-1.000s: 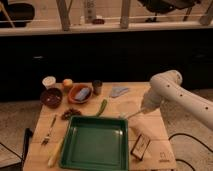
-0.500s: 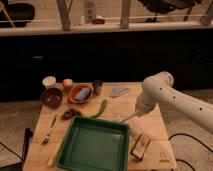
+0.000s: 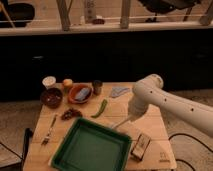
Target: Place brush in tray
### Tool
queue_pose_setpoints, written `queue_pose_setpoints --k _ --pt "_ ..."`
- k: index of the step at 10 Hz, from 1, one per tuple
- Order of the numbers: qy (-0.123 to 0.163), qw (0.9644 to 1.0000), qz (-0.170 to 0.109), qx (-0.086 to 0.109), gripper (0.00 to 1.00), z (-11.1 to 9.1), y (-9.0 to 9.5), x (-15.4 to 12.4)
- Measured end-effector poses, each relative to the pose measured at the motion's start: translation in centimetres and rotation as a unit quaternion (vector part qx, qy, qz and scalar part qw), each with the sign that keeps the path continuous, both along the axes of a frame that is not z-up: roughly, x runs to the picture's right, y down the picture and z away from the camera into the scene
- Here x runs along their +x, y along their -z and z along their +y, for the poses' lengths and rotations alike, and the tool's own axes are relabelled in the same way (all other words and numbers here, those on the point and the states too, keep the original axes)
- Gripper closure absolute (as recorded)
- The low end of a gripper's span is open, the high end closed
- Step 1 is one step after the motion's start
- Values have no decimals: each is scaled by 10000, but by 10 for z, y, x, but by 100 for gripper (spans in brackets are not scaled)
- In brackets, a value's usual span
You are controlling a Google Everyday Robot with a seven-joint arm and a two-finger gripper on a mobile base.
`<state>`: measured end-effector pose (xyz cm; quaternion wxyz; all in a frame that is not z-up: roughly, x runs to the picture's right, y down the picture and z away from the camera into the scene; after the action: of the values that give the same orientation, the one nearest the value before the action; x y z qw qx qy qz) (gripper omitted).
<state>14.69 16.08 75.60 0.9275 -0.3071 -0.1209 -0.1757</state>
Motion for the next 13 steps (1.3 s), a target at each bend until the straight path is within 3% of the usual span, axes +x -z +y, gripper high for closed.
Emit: queue_pose_setpoints --k 6,10,13 --pt "-582 9973 165 426 96 -42 0 18" --pt "-560 9968 -58 574 96 -58 21 10" --pt "-489 9960 -327 668 96 -59 38 -7"
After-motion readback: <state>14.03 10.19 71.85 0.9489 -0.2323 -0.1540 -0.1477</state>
